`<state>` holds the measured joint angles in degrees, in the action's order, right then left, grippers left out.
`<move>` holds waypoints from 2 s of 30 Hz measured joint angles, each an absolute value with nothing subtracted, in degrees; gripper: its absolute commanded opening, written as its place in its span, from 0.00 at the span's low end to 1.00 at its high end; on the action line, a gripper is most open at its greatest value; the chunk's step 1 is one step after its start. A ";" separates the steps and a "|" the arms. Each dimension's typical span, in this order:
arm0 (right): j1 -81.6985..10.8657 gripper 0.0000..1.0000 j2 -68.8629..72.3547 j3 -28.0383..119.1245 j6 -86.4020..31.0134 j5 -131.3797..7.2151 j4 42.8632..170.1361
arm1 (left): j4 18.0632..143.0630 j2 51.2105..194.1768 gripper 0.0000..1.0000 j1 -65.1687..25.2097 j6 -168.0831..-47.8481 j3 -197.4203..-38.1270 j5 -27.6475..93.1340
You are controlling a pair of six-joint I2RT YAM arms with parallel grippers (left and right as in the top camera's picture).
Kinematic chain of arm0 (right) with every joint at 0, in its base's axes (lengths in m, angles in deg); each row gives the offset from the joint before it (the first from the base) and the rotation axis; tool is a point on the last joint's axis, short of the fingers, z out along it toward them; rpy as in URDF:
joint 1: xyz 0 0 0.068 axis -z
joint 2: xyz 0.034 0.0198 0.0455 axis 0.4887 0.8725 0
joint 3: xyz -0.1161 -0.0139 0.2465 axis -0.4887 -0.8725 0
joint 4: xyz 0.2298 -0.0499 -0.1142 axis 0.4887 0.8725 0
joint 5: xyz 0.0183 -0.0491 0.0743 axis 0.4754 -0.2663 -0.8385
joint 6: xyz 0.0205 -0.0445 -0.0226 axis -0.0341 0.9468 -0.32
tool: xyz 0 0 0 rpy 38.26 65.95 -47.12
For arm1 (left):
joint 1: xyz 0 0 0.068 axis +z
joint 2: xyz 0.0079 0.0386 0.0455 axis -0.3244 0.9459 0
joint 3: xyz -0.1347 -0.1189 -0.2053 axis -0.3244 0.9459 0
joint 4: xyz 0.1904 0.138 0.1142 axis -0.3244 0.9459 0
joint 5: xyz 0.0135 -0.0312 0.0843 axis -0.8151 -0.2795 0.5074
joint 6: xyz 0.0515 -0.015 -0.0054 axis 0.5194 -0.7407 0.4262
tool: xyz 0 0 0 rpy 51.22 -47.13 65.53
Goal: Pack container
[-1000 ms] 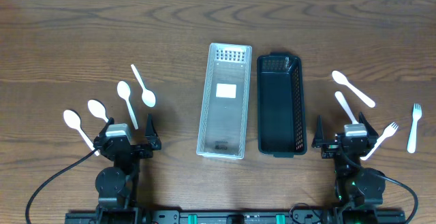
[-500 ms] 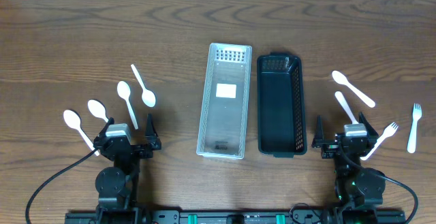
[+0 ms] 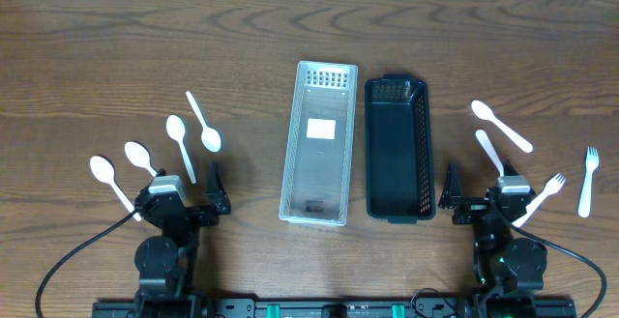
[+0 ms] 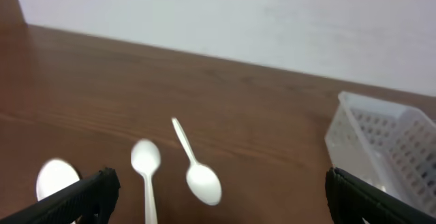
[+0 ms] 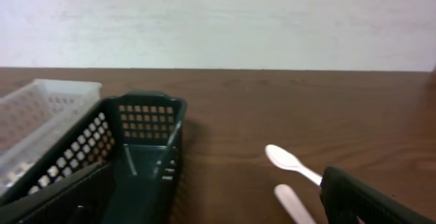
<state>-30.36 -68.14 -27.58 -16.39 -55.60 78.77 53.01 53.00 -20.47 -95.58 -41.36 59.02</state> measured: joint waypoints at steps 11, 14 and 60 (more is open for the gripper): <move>-30.36 0.99 -60.25 -13.70 -18.45 -58.31 93.75 | 61.56 69.50 0.98 -20.47 -97.03 -59.72 58.77; -30.36 0.99 -56.38 -8.91 -18.43 -58.40 98.16 | 63.53 75.69 0.98 -20.47 -97.07 -65.43 58.53; -30.36 0.99 -29.02 12.03 -18.43 -59.54 116.61 | 82.56 91.86 0.98 -20.47 -97.24 -81.23 48.24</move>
<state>-30.36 -29.02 12.03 -18.43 -59.54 116.61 82.56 91.86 -20.47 -97.24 -81.23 48.24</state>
